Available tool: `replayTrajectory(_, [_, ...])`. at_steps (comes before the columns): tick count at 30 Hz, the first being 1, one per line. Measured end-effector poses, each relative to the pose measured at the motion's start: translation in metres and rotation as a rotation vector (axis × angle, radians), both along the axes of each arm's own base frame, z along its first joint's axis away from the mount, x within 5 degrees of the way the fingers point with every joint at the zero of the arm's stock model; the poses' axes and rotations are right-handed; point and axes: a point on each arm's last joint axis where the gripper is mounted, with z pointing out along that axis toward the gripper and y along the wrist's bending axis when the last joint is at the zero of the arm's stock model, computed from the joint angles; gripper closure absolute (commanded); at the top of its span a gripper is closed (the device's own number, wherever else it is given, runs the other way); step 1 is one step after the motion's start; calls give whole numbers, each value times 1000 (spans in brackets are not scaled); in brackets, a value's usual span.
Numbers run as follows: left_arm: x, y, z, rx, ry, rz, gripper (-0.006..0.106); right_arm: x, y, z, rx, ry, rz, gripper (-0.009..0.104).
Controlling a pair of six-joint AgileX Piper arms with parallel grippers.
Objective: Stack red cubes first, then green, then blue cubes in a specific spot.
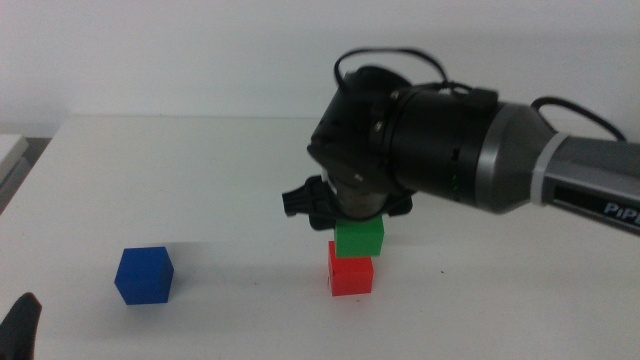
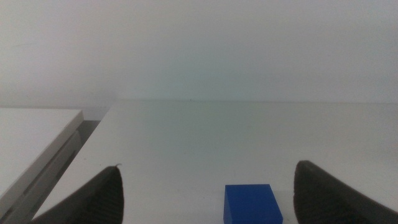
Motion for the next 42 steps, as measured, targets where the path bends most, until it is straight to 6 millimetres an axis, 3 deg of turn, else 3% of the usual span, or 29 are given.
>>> replayTrajectory(7, [0,0,0,0,0,0,7,1,5,-17,9,15,-16,92])
replayTrajectory(18, [0,0,0,0,0,0,7,19,0,-42,2,51,-55,92])
replayTrajectory(40, [0,0,0,0,0,0,7,15,8,-45,12,47,-14,92])
replayTrajectory(41, [0,0,0,0,0,0,7,15,8,-45,12,47,-13,80])
replayTrajectory(42, [0,0,0,0,0,0,7,15,8,-45,10,45,-12,52])
